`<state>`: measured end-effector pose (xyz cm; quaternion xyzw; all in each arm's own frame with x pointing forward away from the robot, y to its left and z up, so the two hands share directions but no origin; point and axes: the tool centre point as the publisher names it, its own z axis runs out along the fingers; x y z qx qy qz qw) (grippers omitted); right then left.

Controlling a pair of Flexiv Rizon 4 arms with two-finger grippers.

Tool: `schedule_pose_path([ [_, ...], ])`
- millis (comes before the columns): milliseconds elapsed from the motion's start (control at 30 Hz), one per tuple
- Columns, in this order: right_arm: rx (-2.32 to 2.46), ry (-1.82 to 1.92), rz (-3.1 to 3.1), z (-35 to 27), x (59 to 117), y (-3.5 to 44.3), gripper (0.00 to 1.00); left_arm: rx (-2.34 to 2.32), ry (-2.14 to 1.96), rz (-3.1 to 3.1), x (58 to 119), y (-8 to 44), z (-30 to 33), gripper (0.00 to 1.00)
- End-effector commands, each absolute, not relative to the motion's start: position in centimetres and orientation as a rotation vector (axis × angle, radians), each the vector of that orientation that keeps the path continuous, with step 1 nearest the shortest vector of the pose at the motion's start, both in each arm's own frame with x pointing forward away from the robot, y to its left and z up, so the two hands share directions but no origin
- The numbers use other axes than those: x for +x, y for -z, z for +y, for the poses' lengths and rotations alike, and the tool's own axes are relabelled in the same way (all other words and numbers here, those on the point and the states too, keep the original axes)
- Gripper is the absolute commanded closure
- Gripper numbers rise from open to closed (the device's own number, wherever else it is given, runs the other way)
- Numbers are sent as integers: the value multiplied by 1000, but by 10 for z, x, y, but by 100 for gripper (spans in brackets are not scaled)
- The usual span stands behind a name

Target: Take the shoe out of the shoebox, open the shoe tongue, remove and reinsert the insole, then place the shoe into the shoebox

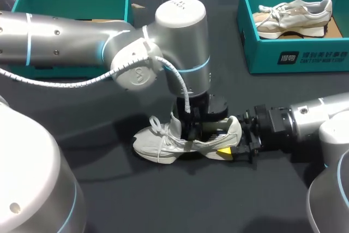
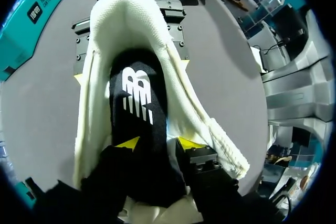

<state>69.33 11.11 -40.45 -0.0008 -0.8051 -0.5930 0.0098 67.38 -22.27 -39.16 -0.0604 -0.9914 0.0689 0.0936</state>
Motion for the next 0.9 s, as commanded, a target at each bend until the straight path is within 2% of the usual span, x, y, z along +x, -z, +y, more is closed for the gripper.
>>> schedule_pose_path([
  [33, -6, 1846, -2517, 112, 692, 405, 100, -177, -176, -2980, 668, 403, -225, 56],
  [233, -6, 1846, -2517, 112, 692, 405, 100, -200, -119, -3050, 673, 416, -228, 55],
  [367, -6, 1846, -2517, 112, 692, 405, 100, -180, -92, -3102, 680, 420, -228, 58],
  [500, -6, 1846, -2517, 112, 692, 405, 100, -136, -56, -3144, 689, 423, -226, 71],
  [600, -6, 1846, -2517, 112, 692, 405, 100, -111, -63, -3152, 695, 422, -224, 98],
  [900, -6, 1846, -2517, 112, 692, 405, 100, -109, -181, -3121, 696, 409, -220, 100],
])
